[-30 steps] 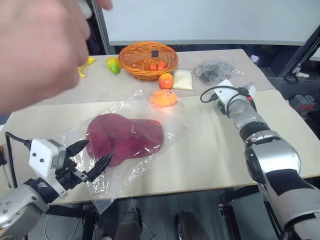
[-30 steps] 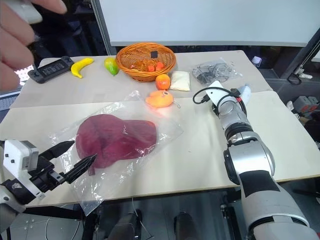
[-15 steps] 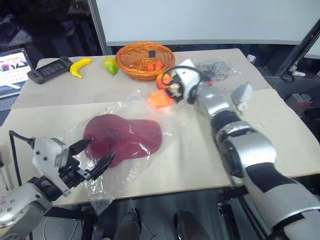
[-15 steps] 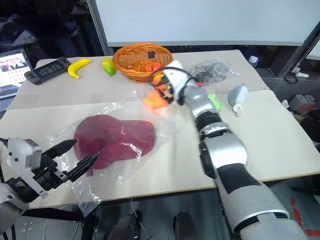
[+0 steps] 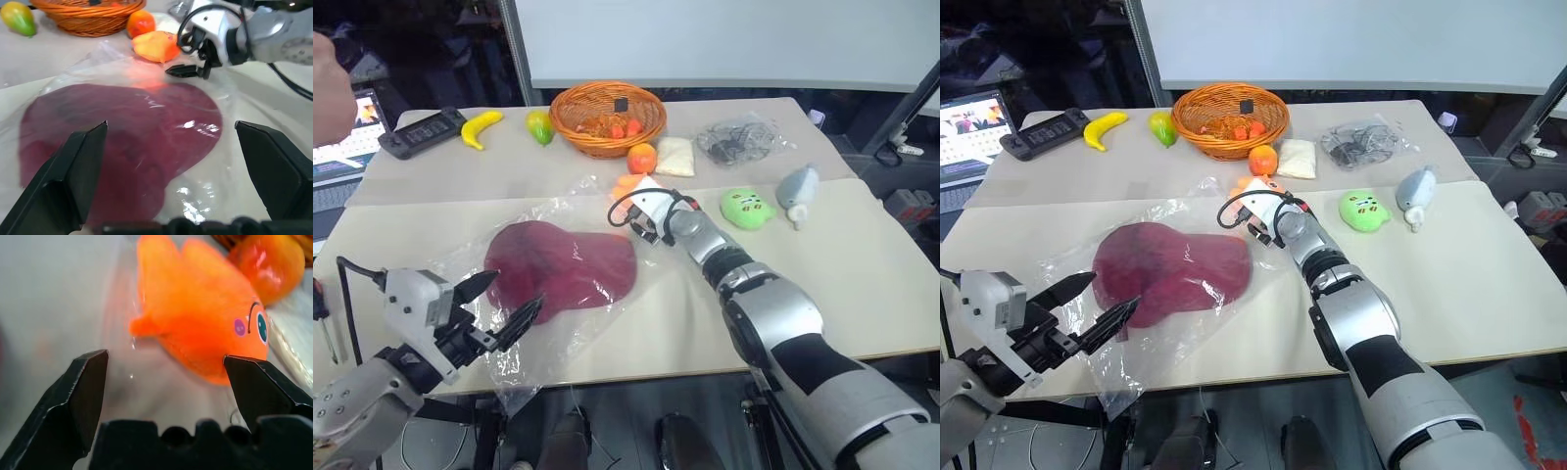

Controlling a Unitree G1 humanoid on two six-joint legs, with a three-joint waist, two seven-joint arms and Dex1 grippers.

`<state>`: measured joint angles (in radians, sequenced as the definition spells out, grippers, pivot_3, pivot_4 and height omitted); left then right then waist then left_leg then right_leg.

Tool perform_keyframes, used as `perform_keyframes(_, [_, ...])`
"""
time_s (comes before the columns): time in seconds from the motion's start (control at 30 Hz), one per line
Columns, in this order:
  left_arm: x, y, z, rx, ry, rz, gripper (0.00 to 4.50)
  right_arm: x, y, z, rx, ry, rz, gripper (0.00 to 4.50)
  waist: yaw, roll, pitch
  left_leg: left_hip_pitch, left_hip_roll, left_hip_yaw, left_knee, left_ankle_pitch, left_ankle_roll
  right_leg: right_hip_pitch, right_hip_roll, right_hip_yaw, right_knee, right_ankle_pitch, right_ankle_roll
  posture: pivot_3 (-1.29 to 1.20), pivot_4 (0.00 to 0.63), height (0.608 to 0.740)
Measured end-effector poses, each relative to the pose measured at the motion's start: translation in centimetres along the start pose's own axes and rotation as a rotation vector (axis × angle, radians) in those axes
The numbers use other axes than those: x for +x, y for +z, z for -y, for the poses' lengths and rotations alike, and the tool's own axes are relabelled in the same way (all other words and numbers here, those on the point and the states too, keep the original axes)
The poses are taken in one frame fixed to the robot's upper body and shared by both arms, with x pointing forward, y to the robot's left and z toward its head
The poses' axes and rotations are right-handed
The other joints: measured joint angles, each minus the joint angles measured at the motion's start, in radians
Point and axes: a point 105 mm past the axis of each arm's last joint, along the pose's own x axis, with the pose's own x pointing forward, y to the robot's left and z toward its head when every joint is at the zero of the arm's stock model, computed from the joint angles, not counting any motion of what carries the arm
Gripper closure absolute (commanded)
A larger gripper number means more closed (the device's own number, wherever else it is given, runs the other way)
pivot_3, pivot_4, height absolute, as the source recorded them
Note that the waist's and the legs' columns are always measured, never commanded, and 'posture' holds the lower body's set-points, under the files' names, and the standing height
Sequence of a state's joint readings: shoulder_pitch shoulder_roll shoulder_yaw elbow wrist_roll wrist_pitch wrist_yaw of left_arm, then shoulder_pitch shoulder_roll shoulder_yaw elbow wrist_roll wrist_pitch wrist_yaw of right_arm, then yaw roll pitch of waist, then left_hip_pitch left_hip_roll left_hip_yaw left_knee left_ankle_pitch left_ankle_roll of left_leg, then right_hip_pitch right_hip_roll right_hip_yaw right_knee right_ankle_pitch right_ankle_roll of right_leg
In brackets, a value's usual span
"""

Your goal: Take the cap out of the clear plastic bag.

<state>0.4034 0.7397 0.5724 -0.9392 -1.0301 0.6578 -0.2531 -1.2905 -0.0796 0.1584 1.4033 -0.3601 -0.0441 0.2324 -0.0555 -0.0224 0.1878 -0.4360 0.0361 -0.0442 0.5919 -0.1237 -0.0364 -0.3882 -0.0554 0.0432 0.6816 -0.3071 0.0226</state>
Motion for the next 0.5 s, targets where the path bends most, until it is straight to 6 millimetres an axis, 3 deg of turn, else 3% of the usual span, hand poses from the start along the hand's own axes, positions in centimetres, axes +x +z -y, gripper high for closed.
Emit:
perform_keyframes(0.27, [-0.2, 0.1, -0.1, -0.018, 0.022, 0.000, 0.00, 0.1, 0.0, 0.3, 0.026, -0.065, -0.009, 0.08, 0.001, 0.000, 0.000, 0.000, 0.000, 0.000, 0.000, 0.000, 0.000, 0.000, 0.000, 0.000, 0.000, 0.000, 0.000, 0.00, 0.150, 0.740])
perform_keyframes(0.5, [-0.4, 0.0, 0.3, -0.014, 0.029, -0.007, 0.00, -1.2, -2.1, 4.8, 0.139, -0.228, -0.043, 0.08, 0.011, 0.000, 0.000, 0.000, 0.000, 0.000, 0.000, 0.000, 0.000, 0.001, 0.000, 0.000, 0.000, 0.000, 0.000, 0.00, 0.150, 0.740])
